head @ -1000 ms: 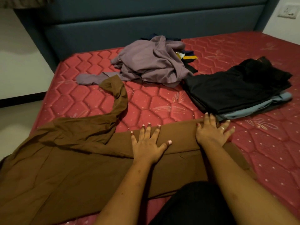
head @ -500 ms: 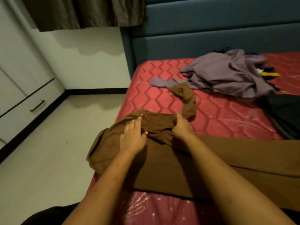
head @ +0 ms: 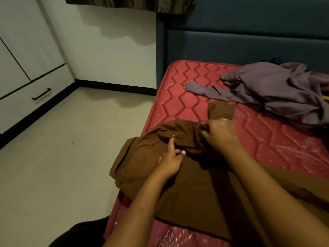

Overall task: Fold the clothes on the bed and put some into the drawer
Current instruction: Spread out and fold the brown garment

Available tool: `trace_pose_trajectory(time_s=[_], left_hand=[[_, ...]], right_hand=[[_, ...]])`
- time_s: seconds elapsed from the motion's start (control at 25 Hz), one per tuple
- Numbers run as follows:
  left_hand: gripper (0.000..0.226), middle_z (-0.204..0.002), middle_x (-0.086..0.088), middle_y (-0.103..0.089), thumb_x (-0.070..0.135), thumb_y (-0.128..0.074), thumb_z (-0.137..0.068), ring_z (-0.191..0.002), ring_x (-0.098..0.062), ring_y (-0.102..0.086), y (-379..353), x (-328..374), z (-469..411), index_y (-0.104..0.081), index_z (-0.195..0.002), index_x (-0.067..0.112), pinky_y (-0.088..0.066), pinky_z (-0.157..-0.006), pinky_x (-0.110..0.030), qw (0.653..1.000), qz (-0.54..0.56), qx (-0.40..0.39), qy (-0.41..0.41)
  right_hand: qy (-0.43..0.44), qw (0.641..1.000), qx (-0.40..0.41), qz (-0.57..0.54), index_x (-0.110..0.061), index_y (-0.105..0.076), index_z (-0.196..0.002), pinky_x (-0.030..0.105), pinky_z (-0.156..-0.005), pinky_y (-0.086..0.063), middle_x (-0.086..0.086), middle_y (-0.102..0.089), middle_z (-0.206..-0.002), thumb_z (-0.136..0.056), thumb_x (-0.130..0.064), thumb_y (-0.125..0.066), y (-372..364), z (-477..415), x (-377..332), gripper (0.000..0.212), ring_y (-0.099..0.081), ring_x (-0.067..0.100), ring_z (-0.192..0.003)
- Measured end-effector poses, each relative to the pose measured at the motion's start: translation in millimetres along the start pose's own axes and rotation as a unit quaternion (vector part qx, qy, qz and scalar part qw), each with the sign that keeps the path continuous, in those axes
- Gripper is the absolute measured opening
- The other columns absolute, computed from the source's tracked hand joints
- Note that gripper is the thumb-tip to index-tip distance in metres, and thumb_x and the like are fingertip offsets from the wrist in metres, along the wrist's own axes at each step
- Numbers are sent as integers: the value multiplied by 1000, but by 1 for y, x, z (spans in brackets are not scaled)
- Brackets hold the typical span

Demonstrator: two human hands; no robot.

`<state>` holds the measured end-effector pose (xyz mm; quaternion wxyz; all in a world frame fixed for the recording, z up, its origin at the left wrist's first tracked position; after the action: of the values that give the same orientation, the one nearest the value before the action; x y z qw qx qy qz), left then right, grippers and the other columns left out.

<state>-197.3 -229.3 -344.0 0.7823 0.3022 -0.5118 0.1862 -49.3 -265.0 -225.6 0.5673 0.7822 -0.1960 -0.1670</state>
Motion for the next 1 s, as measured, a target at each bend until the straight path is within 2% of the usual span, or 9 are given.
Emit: trace_pose_trajectory(time_s=[0.08, 0.24, 0.32, 0.4, 0.52, 0.64, 0.72, 0.84, 1.0], left_hand=[[50, -105, 0, -61, 13, -42, -100, -92, -15, -58, 15, 6, 20, -26, -142, 33, -49, -76, -17, 995, 100, 21, 18], [64, -125, -2, -53, -8, -38, -90, -99, -17, -58, 59, 13, 73, -35, -139, 32, -50, -65, -17, 998, 27, 47, -15], [63, -130, -5, -52, -16, -40, -85, -100, -18, -59, 63, 4, 96, -48, -130, 28, -50, -61, -15, 999, 13, 24, -22], [56, -131, -6, -50, -14, -45, -84, -101, -22, -59, 59, -6, 109, -57, -120, 27, -47, -58, -12, 999, -31, 23, -26], [33, -132, -6, -48, 8, -58, -91, -112, -19, -54, 63, -3, 115, -61, -119, 25, -45, -85, -20, 991, -97, 64, -61], [30, -133, -5, -47, 30, -55, -96, -117, -20, -52, 69, -8, 103, -57, -126, 31, -45, -100, -34, 994, -70, 78, -22], [38, -139, -4, -46, 42, -50, -97, -123, -22, -50, 59, -3, 97, -48, -134, 37, -44, -104, -44, 998, -38, 40, -4], [47, -137, -4, -53, 54, -34, -99, -123, -18, -53, 67, 12, 81, -47, -137, 31, -45, -103, -37, 998, 52, 38, 4], [30, -101, -4, -67, 42, -47, -98, -83, -13, -66, 109, 15, 75, -52, -118, 20, -54, -66, -23, 972, 202, 109, 47]], right_hand=[[150, 983, 32, -98, -4, -63, -88, 49, -68, -52, 21, -61, -90, -70, -10, -58, 31, 36, -68, 20, -60, 40, -79], [277, 909, -240, -199, -12, -44, -137, 34, -98, -41, 7, -42, -131, -83, -21, -66, 4, 137, -154, 59, -46, 23, -114], [221, 907, -157, -322, -18, -52, -133, 30, -101, -41, 2, -48, -128, -86, -24, -64, 23, 130, -139, 49, -48, 16, -117], [45, 944, -68, -319, -25, -50, -135, 35, -103, -40, 2, -47, -134, -90, -26, -59, 21, 107, -79, 46, -44, 22, -125], [-201, 937, -206, -198, -42, -23, -147, 46, -107, -35, 10, -26, -152, -86, -52, -60, -36, 118, -6, 73, -32, 38, -135], [-267, 880, -229, -320, -38, -41, -137, 46, -100, -45, 7, -54, -133, -78, -42, -67, -60, 117, -6, 65, -53, 32, -118], [-270, 852, -116, -434, -28, -60, -110, 43, -90, -53, 4, -65, -115, -78, -9, -60, -38, 104, -23, 37, -62, 23, -101], [-121, 821, -38, -557, -23, -62, -99, 27, -83, -52, -1, -67, -101, -75, 14, -50, 6, 96, -85, 46, -63, 7, -92], [-6, 703, -297, -647, -18, -44, -133, 25, -72, -50, 10, -62, -99, -81, 16, -50, -11, 122, -181, 63, -60, 18, -87]])
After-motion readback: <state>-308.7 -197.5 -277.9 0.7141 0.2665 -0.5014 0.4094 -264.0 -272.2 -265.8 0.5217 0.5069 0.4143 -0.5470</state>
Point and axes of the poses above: each hand's wrist, its own z-axis away from the middle knuckle, its own y-axis out of the back of the hand, x = y × z, the point moved 10 cm from there along -z, towards the middle knuckle
